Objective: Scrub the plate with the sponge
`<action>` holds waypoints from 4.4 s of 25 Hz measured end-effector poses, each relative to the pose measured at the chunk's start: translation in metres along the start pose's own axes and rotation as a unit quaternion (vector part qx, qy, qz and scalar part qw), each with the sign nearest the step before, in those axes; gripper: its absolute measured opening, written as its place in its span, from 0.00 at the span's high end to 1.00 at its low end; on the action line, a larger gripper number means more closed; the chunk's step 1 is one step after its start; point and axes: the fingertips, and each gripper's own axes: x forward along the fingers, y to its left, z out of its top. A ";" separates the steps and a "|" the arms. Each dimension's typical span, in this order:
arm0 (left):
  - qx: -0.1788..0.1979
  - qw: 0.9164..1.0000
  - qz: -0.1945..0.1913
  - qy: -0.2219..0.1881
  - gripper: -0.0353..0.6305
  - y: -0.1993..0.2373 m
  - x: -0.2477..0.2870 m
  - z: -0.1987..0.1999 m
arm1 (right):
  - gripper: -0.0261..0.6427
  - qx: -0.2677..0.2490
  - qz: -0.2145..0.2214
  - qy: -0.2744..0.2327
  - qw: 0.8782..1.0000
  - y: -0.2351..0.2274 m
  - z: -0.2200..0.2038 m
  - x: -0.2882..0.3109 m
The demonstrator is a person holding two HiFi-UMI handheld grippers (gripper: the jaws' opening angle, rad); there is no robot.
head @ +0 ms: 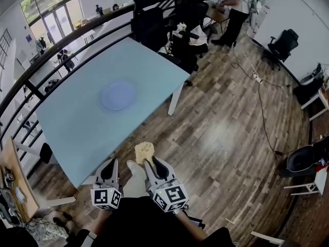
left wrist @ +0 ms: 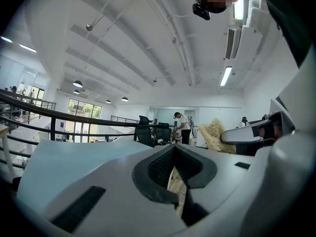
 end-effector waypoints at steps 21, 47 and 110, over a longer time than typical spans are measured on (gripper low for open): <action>-0.014 1.000 -0.011 -0.012 0.94 0.058 0.167 0.026 | 0.84 -0.018 0.008 0.017 1.000 -0.056 0.046 0.155; -0.017 0.993 0.113 -0.038 0.94 0.194 0.207 0.047 | 0.84 -0.037 0.133 0.061 0.989 -0.008 0.041 0.323; -0.078 0.900 0.428 0.034 0.94 0.227 0.313 -0.047 | 0.84 -0.106 0.383 0.334 0.855 -0.103 -0.112 0.520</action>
